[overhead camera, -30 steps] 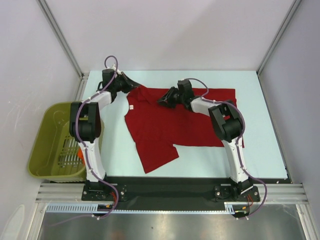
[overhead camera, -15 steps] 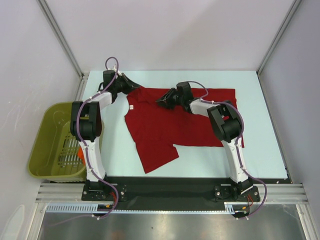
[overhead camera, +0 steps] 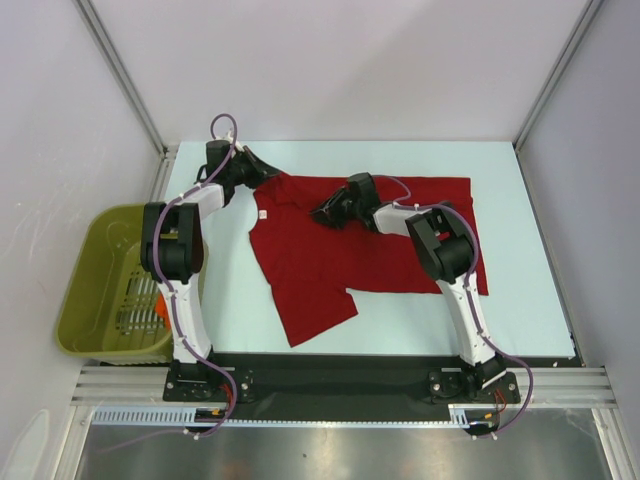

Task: Fold and stack the t-shirts
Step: Fold the tshirt

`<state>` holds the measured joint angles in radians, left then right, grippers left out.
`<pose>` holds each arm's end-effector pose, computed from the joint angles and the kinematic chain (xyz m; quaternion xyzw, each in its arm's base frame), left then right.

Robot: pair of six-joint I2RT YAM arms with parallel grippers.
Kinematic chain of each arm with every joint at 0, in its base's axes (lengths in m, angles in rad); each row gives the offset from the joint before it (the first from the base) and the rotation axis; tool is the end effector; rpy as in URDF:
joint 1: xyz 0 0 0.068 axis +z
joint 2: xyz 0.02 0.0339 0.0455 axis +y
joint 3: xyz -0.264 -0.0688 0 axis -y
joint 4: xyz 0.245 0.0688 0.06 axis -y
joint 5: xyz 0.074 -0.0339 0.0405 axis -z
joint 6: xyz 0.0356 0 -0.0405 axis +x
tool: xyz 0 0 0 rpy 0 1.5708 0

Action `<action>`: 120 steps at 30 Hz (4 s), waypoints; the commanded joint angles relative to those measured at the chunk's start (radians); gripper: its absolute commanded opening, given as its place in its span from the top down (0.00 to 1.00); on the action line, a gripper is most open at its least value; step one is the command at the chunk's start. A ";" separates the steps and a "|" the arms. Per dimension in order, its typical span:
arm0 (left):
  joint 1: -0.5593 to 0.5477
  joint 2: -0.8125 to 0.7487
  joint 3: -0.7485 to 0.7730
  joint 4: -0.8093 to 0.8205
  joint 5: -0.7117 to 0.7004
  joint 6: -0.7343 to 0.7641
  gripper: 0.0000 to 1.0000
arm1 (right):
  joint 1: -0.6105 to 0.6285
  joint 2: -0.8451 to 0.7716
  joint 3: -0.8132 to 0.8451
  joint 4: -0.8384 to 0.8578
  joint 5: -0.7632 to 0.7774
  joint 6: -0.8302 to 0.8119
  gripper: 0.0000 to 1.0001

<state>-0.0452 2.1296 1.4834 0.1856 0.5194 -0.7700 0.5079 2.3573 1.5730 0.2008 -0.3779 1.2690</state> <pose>0.4844 -0.0396 0.1911 -0.1646 0.8160 -0.4023 0.3811 0.4410 0.2605 0.1104 0.2386 0.8361 0.4655 0.1651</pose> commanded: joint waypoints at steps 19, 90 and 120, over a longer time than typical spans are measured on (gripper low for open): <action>0.004 -0.033 0.012 0.025 0.030 0.014 1.00 | -0.003 0.065 0.078 -0.017 0.054 0.099 0.71; -0.031 -0.504 -0.410 -0.452 -0.154 0.204 0.50 | -0.215 -0.030 0.243 -0.849 -0.495 -0.779 0.73; -0.019 0.156 0.462 -0.650 -0.206 0.431 0.33 | -0.821 -0.289 -0.045 -0.597 -0.183 -0.657 0.55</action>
<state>-0.0689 2.2627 1.8942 -0.4763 0.2840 -0.3325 -0.2859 2.0491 1.5822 -0.5697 -0.5213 0.4496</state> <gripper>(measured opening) 0.661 0.444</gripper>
